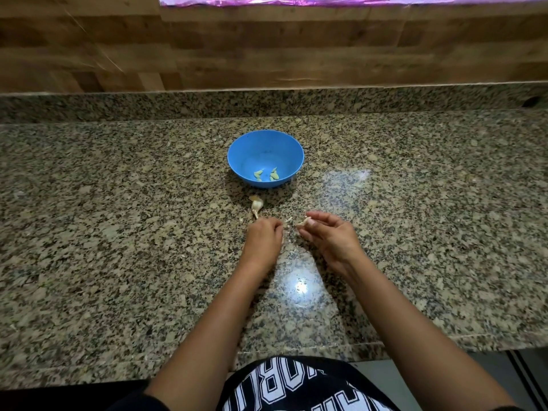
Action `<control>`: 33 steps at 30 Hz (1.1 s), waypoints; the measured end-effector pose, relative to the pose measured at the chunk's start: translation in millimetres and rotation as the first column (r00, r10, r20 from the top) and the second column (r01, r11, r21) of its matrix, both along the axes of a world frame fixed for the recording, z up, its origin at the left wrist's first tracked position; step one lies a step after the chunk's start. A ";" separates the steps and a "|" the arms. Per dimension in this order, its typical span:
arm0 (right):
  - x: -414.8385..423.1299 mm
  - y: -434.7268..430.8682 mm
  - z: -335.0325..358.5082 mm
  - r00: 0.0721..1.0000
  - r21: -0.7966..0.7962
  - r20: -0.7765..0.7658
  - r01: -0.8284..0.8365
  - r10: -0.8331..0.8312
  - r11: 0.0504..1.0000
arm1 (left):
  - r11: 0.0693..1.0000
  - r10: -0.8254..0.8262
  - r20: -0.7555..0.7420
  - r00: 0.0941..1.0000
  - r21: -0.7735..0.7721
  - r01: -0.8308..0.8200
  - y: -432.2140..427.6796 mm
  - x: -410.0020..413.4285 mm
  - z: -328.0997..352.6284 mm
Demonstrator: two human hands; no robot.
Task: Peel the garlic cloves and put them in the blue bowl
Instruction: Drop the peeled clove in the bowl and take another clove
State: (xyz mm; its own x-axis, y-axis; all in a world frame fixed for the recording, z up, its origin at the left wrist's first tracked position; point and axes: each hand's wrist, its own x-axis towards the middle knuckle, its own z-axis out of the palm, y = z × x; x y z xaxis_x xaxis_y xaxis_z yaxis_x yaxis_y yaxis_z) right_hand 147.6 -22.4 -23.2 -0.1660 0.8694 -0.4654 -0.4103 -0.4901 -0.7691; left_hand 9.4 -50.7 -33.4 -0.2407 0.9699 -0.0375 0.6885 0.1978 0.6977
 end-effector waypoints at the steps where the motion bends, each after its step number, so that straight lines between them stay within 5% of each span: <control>1: -0.1 0.6 -0.1 1.000 -0.011 -0.011 -0.007 0.007 1.000 | 1.000 -0.028 -0.046 0.999 -0.008 0.028 0.4 1.1 0.1; 11: 0.5 3.9 0.2 0.999 -0.037 -0.015 -0.032 0.031 0.999 | 0.999 0.022 -0.141 0.990 -0.037 -0.028 3.6 1.2 2.5; 18: -2.4 2.8 2.6 0.998 -0.015 0.012 -0.054 0.054 0.998 | 0.991 -0.126 0.139 0.982 0.049 0.121 5.0 2.4 7.8; 24: -2.8 2.2 3.1 0.995 0.020 0.045 -0.088 0.087 0.996 | 0.994 -0.097 0.204 0.974 0.074 0.084 4.2 1.4 6.6; 29: -5.2 4.1 5.1 0.991 0.005 0.068 -0.114 0.114 0.993 | 1.000 0.002 0.425 0.905 -0.010 0.003 2.6 1.1 3.7; 33: -5.8 4.4 5.5 0.985 -0.008 0.089 -0.147 0.147 0.989 | 0.998 0.068 0.412 0.908 -0.015 -0.068 2.9 1.2 2.1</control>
